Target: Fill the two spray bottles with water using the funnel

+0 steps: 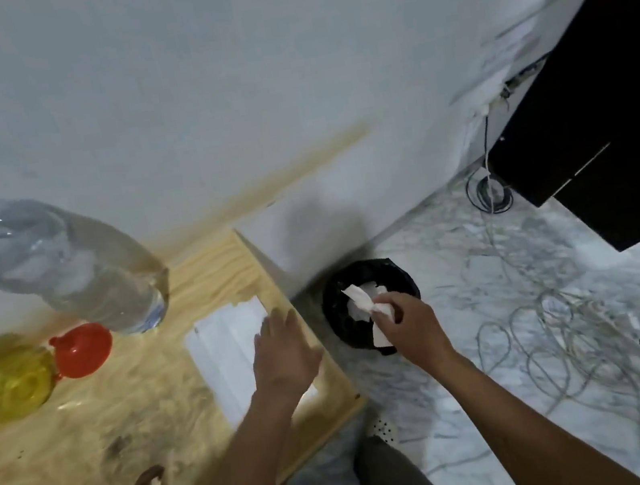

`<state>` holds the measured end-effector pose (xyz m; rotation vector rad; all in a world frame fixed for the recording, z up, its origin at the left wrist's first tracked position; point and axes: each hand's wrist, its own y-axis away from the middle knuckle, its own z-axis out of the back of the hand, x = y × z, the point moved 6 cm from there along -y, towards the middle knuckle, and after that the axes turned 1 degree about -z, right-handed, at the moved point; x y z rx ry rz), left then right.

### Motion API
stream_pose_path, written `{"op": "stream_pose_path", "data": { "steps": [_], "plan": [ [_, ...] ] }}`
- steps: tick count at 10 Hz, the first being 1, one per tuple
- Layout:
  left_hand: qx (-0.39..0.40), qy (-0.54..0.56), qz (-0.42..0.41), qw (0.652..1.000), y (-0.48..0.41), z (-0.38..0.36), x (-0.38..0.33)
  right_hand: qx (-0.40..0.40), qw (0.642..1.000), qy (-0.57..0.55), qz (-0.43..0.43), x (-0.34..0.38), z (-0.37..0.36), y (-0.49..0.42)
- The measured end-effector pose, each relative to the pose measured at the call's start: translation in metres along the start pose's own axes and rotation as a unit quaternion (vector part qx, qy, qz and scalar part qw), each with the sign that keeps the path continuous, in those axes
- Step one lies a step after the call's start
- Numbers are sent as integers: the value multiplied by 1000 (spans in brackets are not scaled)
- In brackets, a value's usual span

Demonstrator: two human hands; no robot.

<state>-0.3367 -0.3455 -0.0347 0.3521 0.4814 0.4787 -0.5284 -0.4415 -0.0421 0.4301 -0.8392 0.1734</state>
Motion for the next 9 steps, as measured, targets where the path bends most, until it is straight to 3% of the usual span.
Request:
{"op": "stream_pose_path", "data": {
  "steps": [3,6,8,9],
  "plan": [
    [-1,-28,20,999,-26,-15,0,35,997,56,-33,-63,-2,-108],
    [1,-41,44,998,-30,-17,1,136,979,116,-99,-104,-25,-149],
    [9,-123,46,991,-31,-8,-4,147,983,75,-75,-76,-20,-134],
    [14,-53,49,997,-30,11,-12,132,990,49,-24,-23,-9,-123]
  ]
}}
